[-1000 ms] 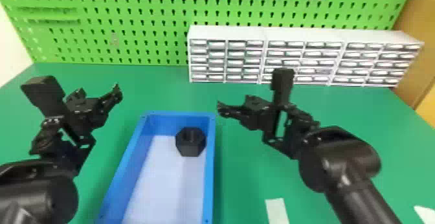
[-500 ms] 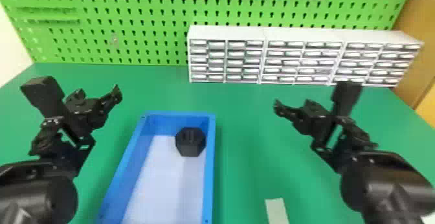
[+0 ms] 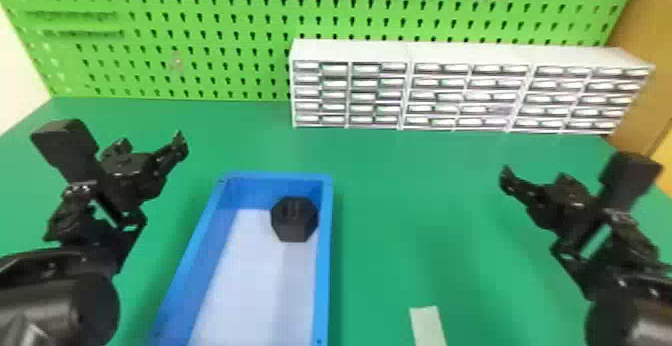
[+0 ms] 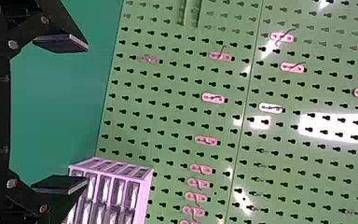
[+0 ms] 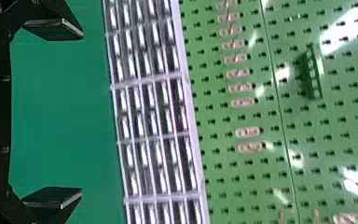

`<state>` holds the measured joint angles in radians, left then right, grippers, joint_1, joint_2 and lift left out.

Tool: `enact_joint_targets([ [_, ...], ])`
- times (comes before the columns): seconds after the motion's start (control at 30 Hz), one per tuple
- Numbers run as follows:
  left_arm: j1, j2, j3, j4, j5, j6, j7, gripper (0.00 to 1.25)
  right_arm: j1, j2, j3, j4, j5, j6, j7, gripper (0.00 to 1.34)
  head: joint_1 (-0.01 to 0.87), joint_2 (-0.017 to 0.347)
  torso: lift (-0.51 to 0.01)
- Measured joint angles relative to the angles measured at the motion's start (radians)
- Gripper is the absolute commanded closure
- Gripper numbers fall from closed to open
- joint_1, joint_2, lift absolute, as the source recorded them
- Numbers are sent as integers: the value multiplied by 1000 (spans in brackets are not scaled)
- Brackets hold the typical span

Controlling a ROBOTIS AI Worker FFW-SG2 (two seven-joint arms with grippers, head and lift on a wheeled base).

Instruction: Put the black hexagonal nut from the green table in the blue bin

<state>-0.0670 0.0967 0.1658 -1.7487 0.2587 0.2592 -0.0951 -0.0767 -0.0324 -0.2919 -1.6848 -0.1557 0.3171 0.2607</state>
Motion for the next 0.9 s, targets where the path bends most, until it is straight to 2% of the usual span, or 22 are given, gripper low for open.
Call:
enact_joint_targets([
  [0.17, 3, 0, 3, 0, 10, 0, 0, 263, 26, 22, -68, -13, -1, -21, 0, 122, 666, 32, -100],
  [0.3, 4, 0, 9, 0, 18, 0, 0, 263, 33, 23, -94, -14, -42, -6, 1, 122, 666, 32, -100],
  [0.4, 4, 0, 12, 0, 17, 0, 0, 263, 35, 10, -95, -14, -68, 12, 1, 122, 666, 32, -100],
  [0.73, 6, 0, 25, 20, -5, 0, 2, 263, 28, -62, -75, -1, -160, 100, 2, 122, 666, 32, -100],
  [0.9, 9, 0, 33, 30, 7, 0, 2, 259, 28, -77, -77, 7, -184, 114, 2, 122, 666, 32, -100],
])
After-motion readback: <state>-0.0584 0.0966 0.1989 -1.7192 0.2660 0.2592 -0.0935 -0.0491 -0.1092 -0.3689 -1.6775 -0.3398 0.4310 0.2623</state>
